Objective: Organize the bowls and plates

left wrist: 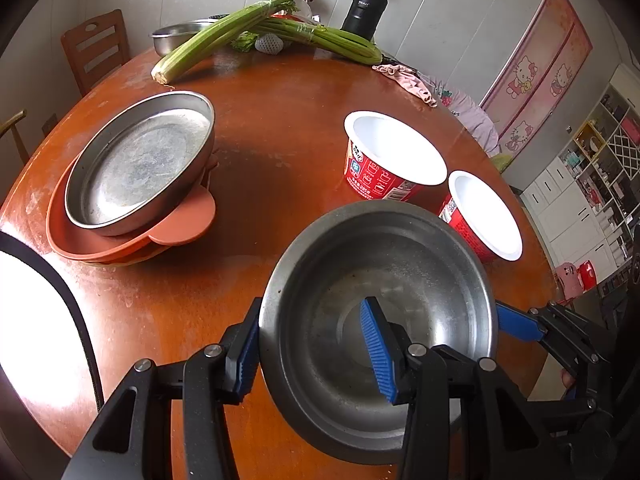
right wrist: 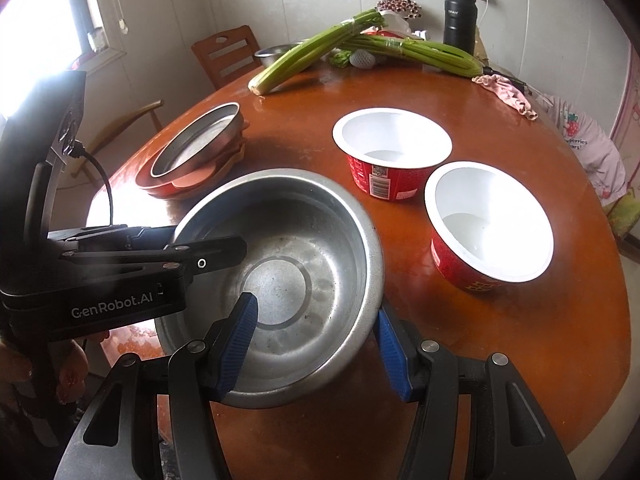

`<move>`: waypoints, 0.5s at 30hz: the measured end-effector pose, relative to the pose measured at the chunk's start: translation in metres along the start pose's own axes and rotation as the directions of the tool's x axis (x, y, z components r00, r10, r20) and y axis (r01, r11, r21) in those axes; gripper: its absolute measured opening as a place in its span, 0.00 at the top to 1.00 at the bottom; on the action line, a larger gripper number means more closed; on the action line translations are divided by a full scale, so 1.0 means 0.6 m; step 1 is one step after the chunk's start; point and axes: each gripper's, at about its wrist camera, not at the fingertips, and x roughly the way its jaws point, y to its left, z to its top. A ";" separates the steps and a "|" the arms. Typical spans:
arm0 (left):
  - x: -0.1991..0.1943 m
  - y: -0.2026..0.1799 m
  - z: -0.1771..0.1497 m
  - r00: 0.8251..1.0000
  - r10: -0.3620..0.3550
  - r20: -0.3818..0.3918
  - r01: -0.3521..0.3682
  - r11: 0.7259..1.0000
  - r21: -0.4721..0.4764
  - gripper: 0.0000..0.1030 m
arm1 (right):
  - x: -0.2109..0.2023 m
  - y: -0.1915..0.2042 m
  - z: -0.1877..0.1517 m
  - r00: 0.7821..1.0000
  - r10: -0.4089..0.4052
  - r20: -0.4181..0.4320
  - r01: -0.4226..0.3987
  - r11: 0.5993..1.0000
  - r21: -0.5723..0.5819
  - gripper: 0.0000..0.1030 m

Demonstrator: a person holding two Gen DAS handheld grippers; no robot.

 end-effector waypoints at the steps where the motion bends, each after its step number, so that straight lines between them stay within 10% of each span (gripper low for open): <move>1: 0.002 -0.001 -0.001 1.000 0.002 -0.003 -0.002 1.000 0.003 0.55 | 0.003 0.000 0.001 1.000 -0.002 -0.002 0.002 1.000 -0.002 0.41; 15: 0.012 -0.008 -0.004 1.000 0.018 -0.010 -0.018 0.999 0.032 0.55 | 0.018 -0.005 -0.007 1.000 0.000 -0.026 0.000 1.000 0.017 0.41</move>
